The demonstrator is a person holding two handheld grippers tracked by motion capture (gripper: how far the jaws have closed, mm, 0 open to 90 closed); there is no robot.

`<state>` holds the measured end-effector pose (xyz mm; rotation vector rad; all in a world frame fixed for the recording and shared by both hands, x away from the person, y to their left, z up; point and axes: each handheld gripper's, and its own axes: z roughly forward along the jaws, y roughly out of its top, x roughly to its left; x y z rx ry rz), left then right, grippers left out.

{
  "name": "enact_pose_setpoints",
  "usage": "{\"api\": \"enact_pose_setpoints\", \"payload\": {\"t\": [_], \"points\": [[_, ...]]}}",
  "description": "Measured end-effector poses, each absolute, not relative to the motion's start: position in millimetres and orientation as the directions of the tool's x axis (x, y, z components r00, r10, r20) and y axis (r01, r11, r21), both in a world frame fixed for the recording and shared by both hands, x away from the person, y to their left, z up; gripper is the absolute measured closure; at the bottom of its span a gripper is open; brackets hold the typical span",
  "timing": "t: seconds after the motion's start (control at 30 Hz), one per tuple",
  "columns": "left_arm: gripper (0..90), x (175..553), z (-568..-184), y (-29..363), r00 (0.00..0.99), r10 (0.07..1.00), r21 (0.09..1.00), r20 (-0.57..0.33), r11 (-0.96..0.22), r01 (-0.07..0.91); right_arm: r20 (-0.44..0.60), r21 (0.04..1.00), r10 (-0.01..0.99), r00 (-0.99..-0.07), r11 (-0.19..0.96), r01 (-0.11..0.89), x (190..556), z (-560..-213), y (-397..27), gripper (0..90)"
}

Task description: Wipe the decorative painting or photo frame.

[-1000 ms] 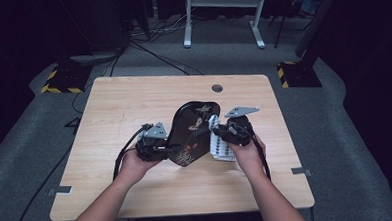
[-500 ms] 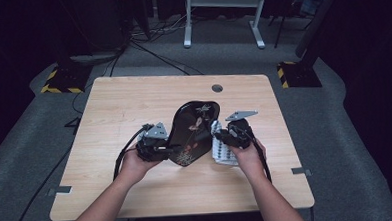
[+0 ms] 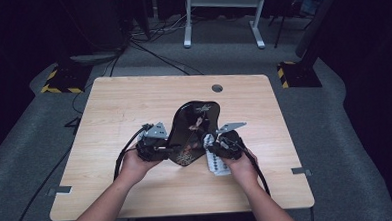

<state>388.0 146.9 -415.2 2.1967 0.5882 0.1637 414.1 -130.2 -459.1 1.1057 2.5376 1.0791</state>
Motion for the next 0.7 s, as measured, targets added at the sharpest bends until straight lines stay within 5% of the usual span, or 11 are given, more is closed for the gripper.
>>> {"api": "enact_pose_setpoints", "payload": {"t": [0.3, 0.7], "points": [[79.0, 389, -416, 147, 0.872, 0.475, 0.759, -0.117, -0.524, 0.387, 0.098, 0.752, 0.627, -0.773, 0.462, 0.470, 394, -440, -106, 77.1], [79.9, 391, -416, 148, 0.873, 0.471, 0.762, -0.127, -0.517, 0.390, 0.091, 0.672, 0.645, -0.759, 0.523, 0.524, 393, -484, -101, 77.2]]}}
